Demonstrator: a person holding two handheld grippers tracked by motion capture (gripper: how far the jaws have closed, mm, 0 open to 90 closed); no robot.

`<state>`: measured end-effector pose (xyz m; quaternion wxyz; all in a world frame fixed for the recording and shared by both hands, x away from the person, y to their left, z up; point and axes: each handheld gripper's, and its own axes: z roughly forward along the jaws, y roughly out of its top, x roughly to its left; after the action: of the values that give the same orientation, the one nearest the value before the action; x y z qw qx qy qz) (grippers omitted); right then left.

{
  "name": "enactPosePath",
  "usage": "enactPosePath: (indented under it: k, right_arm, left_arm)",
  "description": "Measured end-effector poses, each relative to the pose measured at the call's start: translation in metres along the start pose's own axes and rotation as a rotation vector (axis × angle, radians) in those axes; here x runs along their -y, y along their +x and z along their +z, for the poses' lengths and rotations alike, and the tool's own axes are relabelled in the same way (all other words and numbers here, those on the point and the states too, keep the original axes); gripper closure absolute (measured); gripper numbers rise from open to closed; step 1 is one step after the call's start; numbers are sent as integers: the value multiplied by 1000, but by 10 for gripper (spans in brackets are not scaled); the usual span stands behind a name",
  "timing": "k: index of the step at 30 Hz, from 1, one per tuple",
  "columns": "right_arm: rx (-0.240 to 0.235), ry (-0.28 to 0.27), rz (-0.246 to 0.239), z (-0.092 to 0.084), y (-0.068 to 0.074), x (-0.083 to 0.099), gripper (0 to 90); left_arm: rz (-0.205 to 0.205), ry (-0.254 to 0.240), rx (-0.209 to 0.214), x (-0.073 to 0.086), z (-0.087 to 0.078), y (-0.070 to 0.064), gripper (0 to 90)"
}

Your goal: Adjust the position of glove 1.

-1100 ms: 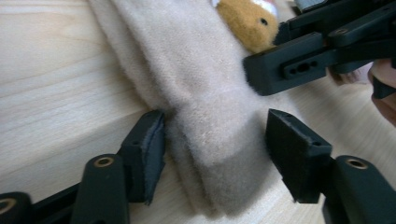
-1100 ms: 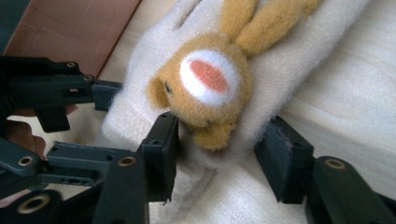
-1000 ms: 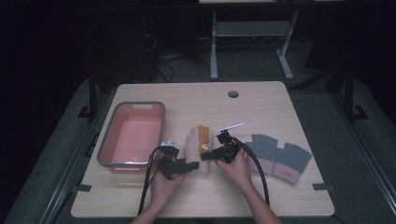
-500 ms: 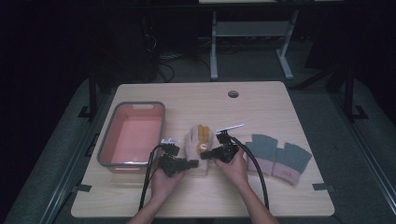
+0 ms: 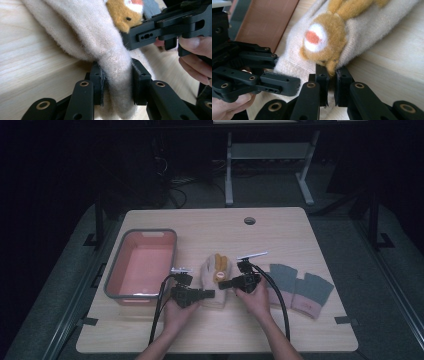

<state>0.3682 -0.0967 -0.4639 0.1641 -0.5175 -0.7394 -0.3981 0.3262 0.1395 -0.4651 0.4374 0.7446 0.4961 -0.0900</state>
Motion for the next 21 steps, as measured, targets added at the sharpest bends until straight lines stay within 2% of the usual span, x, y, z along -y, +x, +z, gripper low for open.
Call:
enactPosePath:
  k: [14,18,21]
  right_arm:
    - [-33,-43,17,-19,3,-1,837]
    - [-38,-57,11,-23,6,-3,837]
    - [-43,-65,7,-27,10,-5,837]
  left_arm:
    - [3,-22,50,-11,-6,-8,682]
    - [-17,-26,73,-14,-10,-8,682]
    - [0,-33,78,-17,-14,-11,682]
